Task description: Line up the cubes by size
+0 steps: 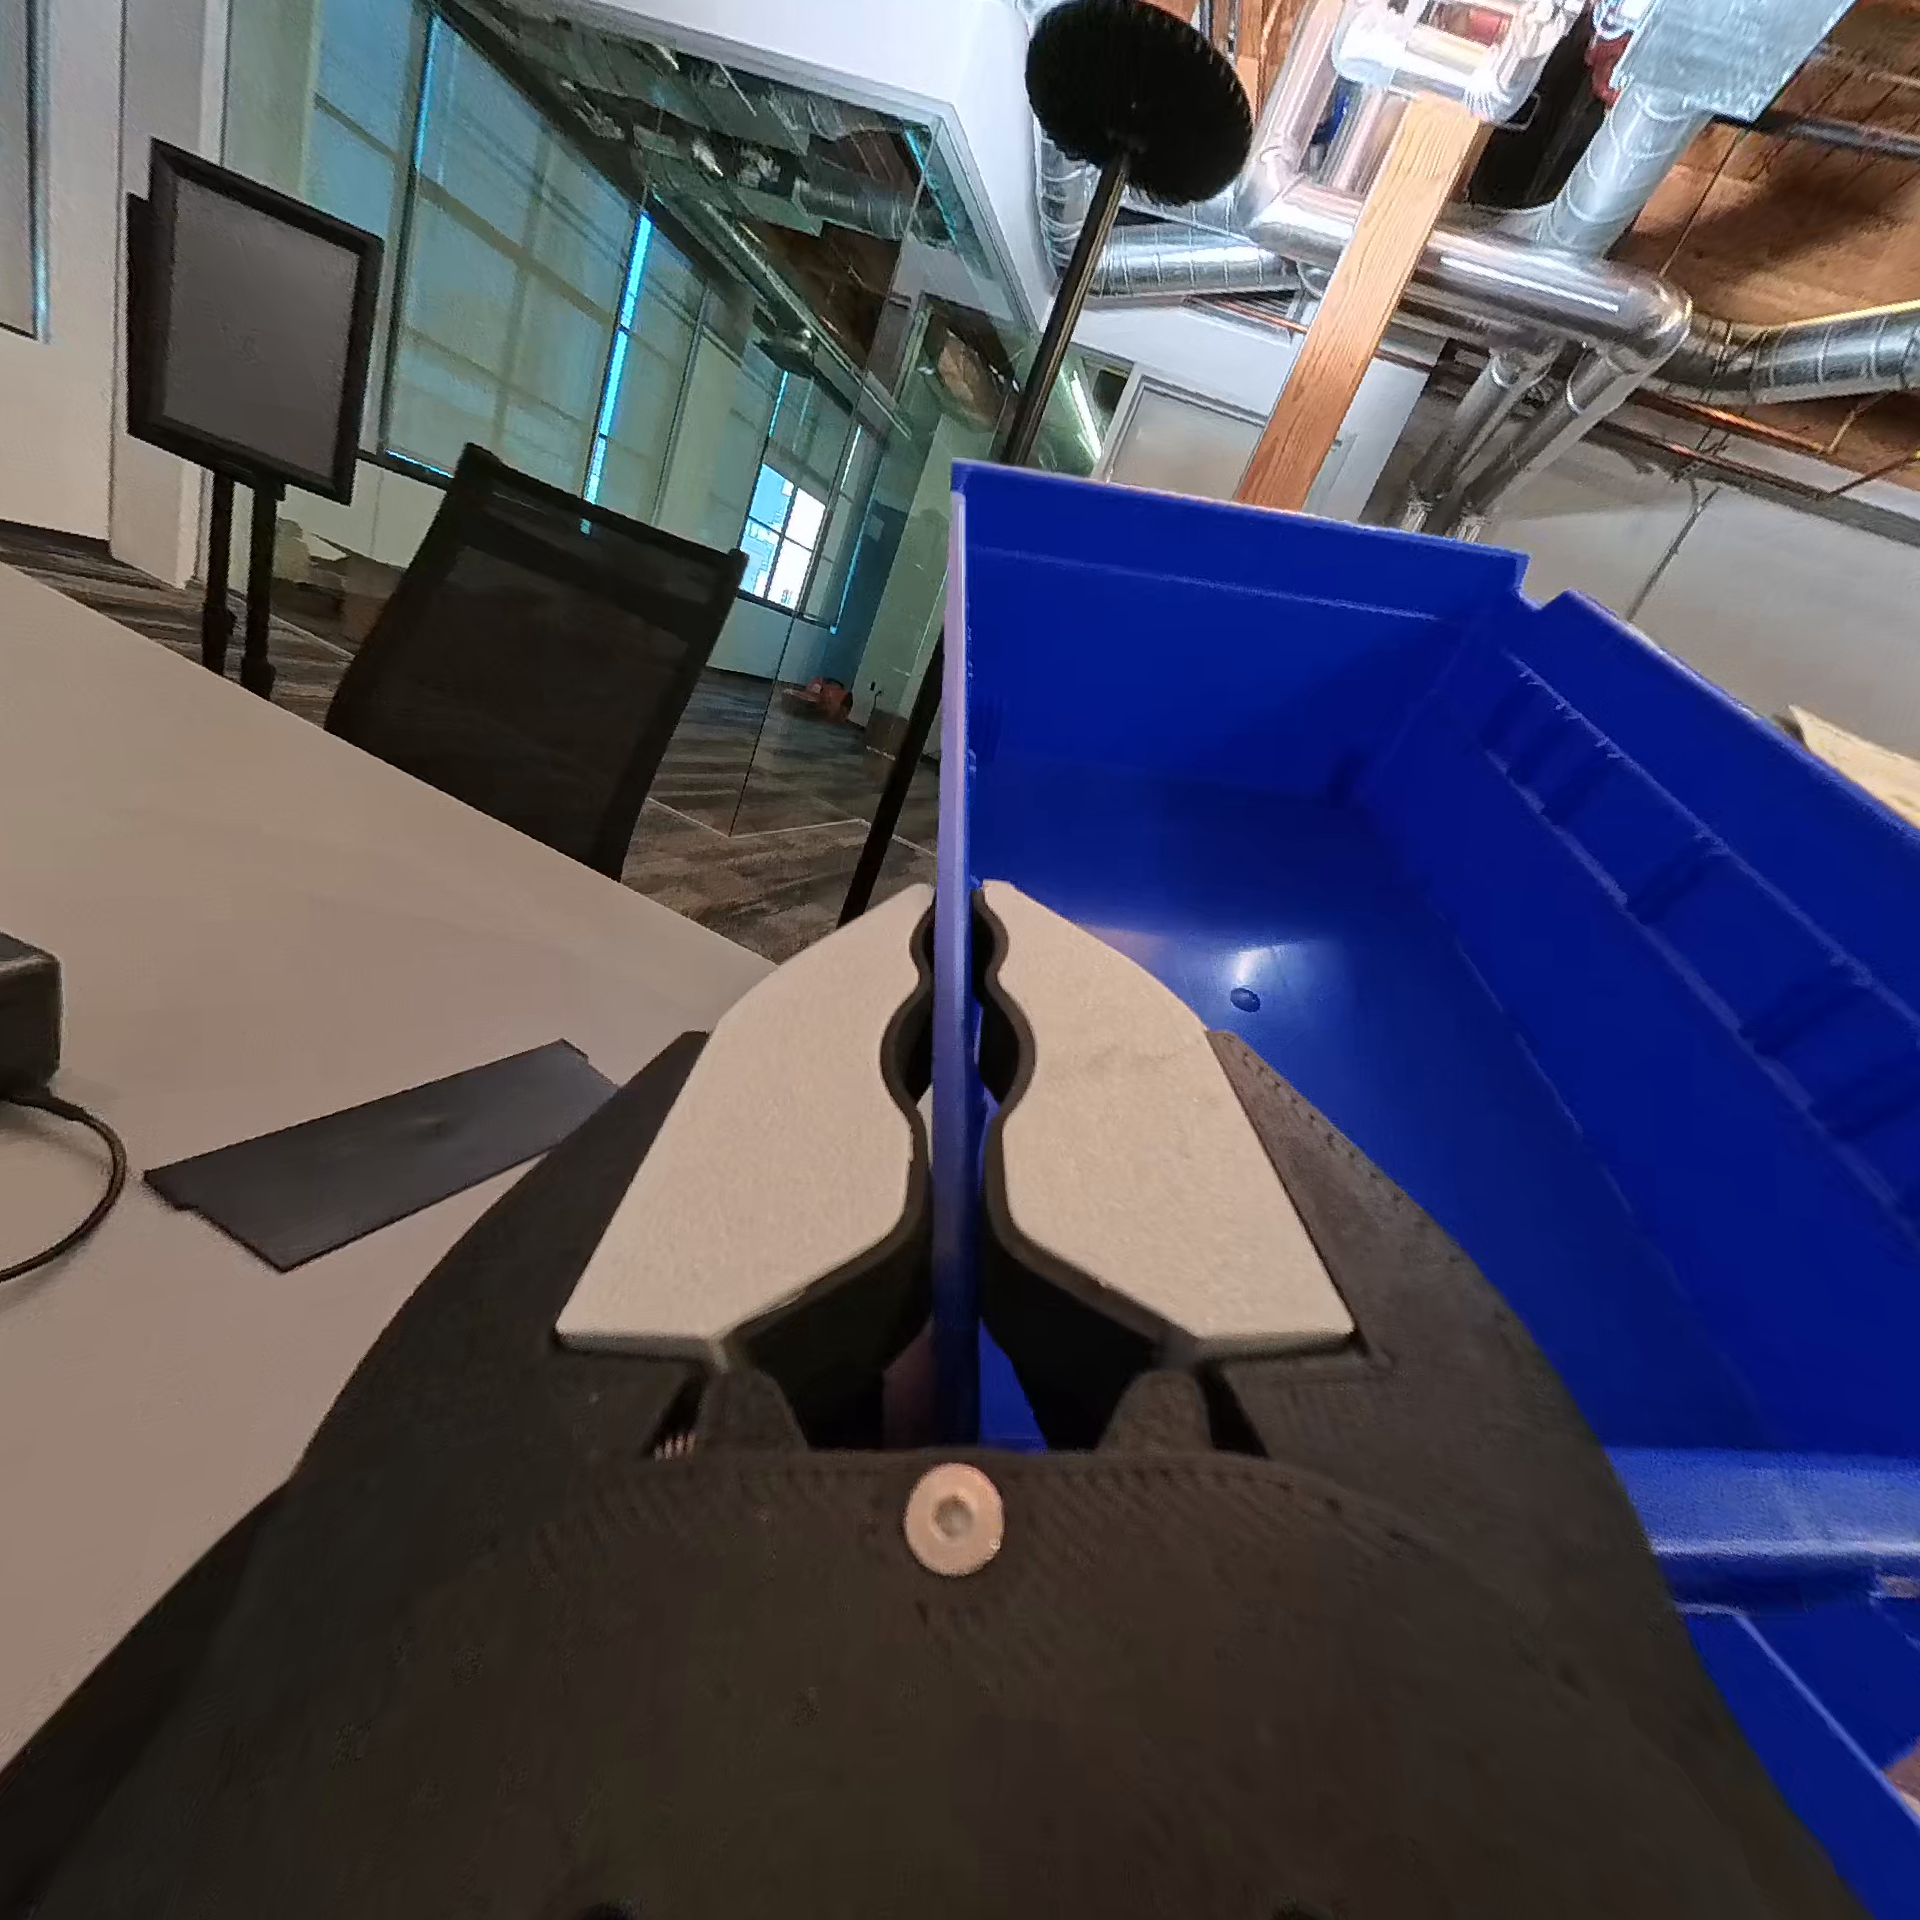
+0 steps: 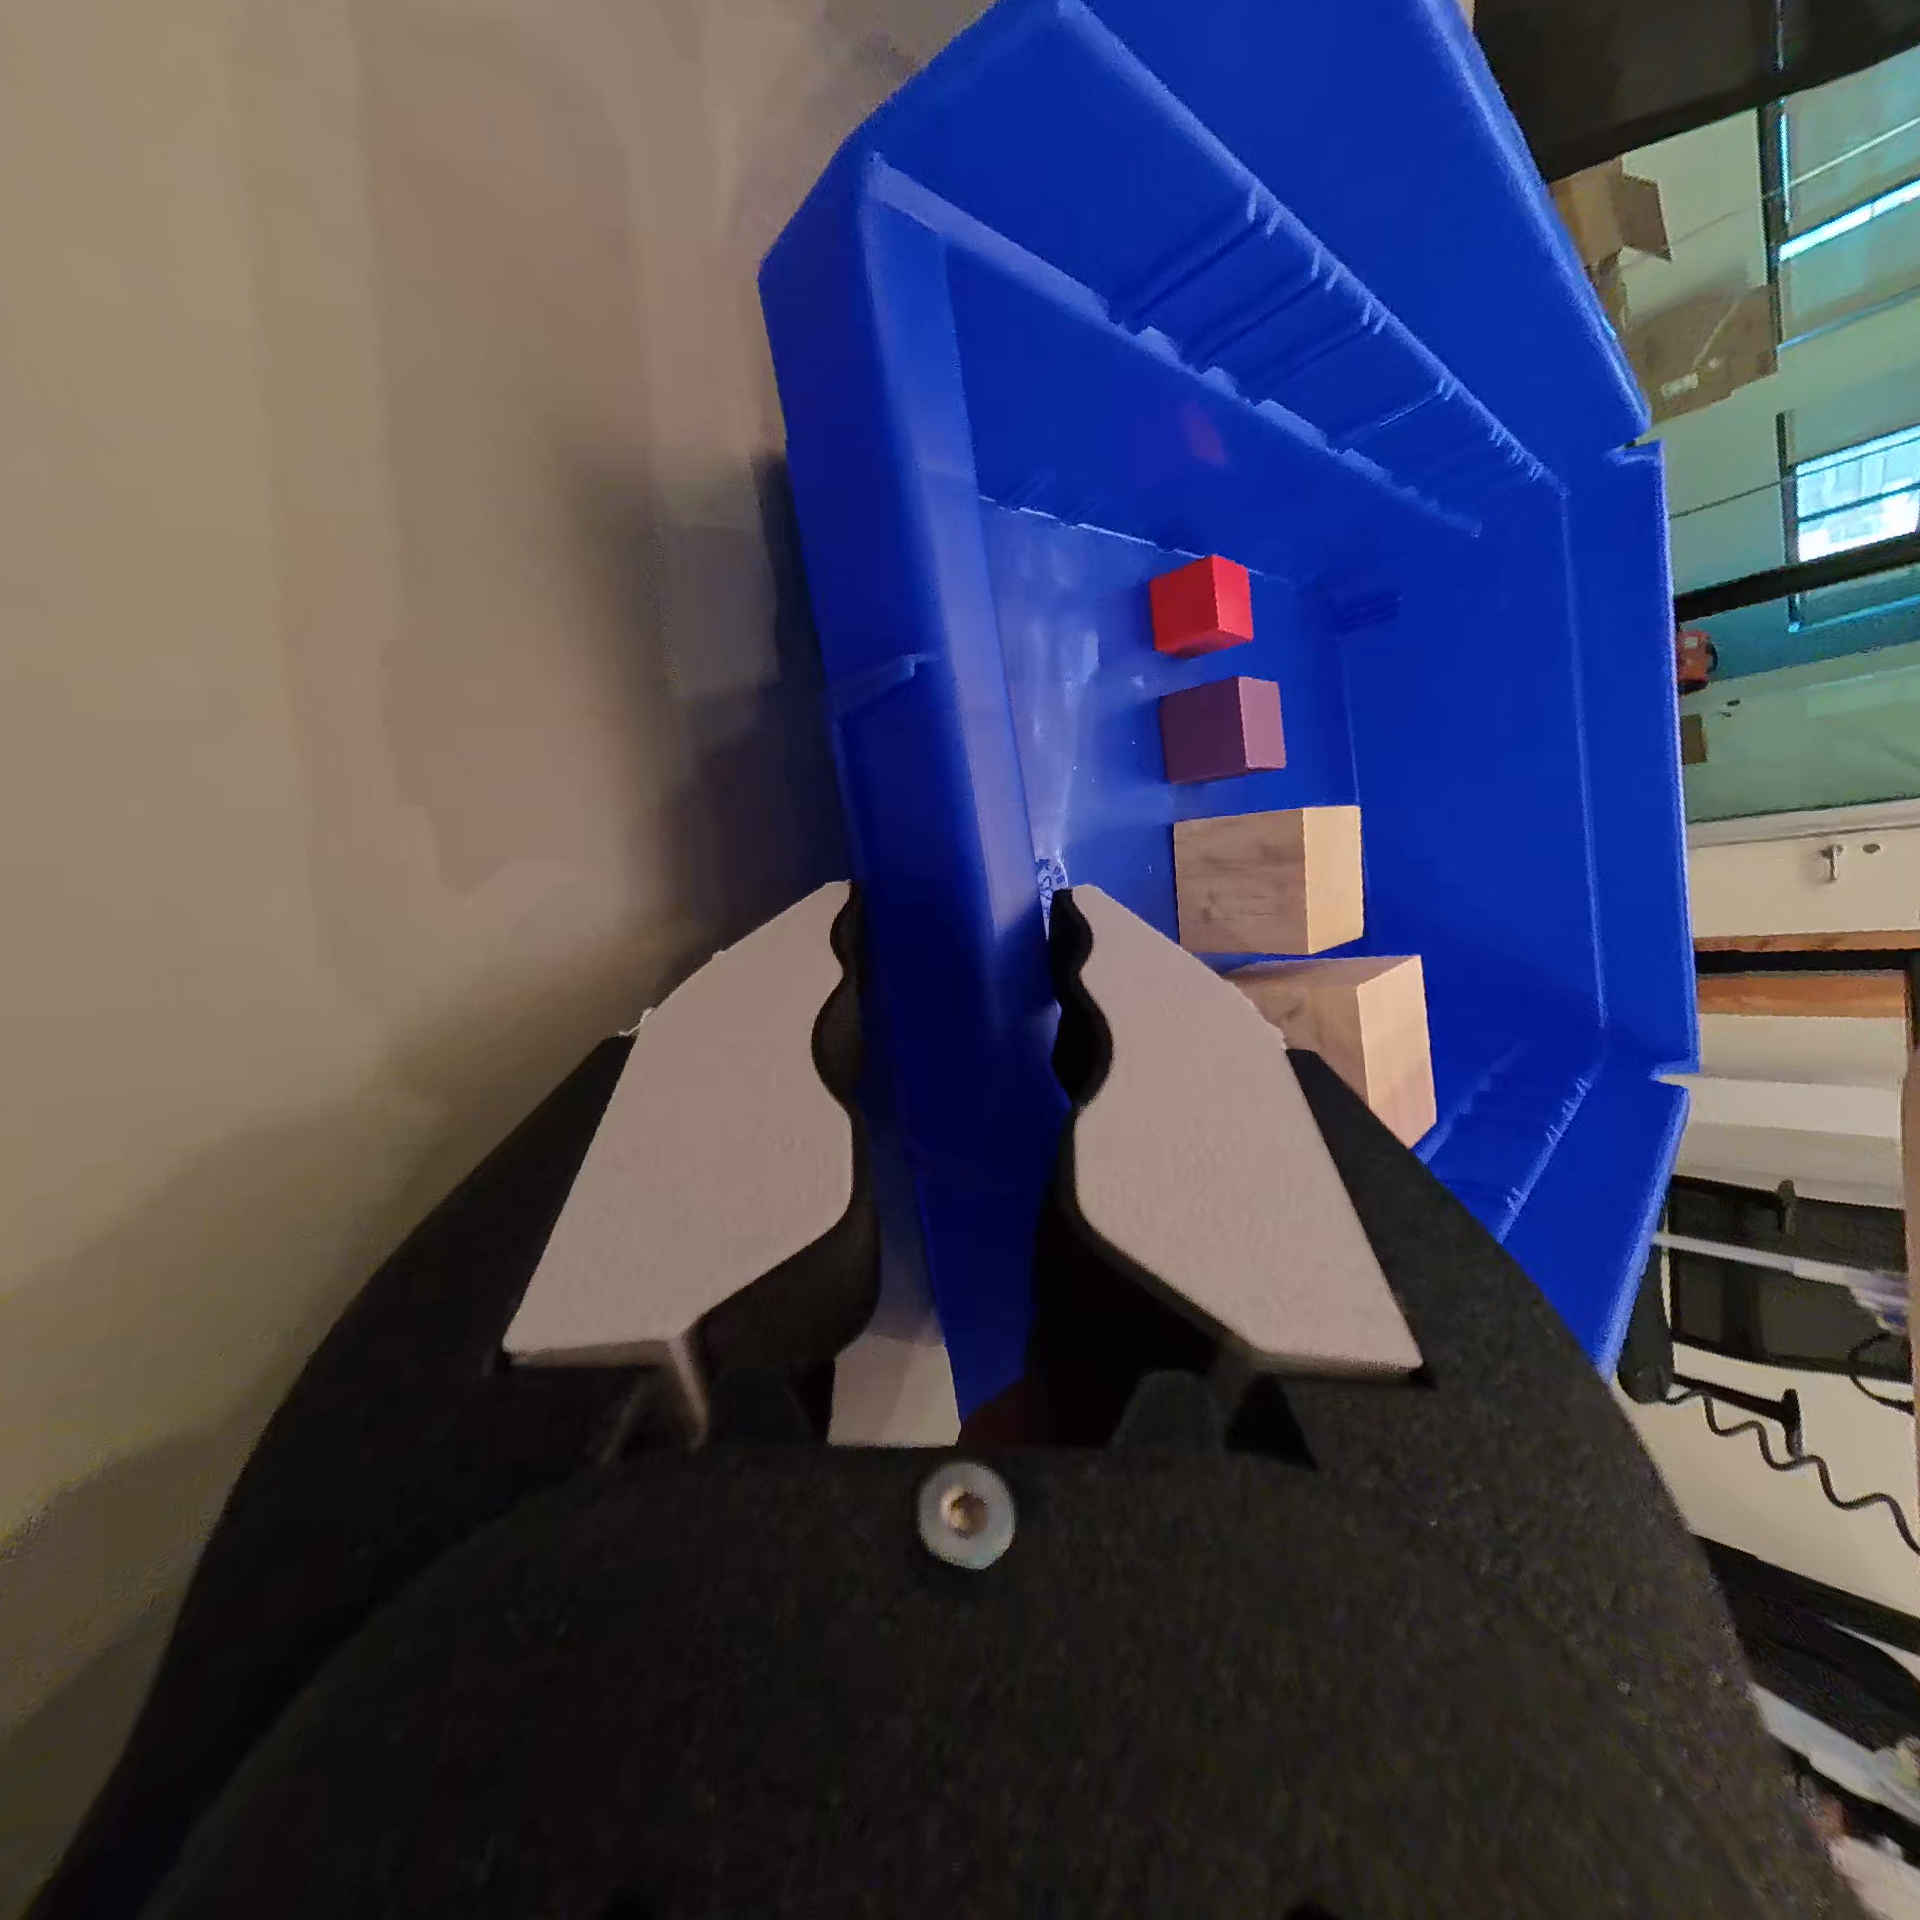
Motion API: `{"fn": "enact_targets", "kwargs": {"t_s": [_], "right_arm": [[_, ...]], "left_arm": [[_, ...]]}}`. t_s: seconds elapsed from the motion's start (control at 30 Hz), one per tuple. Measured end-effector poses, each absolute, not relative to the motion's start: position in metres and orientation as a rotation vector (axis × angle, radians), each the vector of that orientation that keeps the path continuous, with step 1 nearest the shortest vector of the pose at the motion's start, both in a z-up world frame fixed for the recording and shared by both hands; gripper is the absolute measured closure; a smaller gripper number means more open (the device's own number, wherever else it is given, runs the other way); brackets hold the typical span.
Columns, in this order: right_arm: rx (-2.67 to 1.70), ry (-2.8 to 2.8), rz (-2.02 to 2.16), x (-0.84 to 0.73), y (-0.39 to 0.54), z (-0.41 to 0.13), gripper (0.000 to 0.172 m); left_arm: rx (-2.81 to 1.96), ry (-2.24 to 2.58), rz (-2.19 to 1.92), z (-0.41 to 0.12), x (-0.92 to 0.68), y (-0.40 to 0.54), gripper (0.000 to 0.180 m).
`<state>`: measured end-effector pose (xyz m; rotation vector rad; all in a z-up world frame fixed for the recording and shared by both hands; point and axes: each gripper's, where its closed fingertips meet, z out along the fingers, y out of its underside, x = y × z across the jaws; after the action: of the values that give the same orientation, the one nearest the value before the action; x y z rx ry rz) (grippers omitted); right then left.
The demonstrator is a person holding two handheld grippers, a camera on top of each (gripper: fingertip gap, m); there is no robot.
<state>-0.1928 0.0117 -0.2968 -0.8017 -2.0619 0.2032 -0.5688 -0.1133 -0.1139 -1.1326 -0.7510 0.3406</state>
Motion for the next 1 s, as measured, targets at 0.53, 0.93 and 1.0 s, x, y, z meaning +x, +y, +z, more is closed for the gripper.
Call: {"fn": "enact_targets", "kwargs": {"t_s": [0.53,0.93,1.0], "right_arm": [[-1.075,-1.941,0.067,-0.332,0.03,-0.298,0.139],[-1.198,-1.862,-0.011,-0.4,0.044,-0.298,0.139],[-1.214,-1.859,-0.008,-0.406,0.045,-0.298,0.139]], "left_arm": [[-1.001,-0.777,0.468,-0.086,-0.578,-0.179,0.178],[-0.982,-0.789,0.454,-0.087,-0.581,-0.186,0.178],[-0.976,-0.788,0.448,-0.086,-0.58,-0.186,0.178]]}}
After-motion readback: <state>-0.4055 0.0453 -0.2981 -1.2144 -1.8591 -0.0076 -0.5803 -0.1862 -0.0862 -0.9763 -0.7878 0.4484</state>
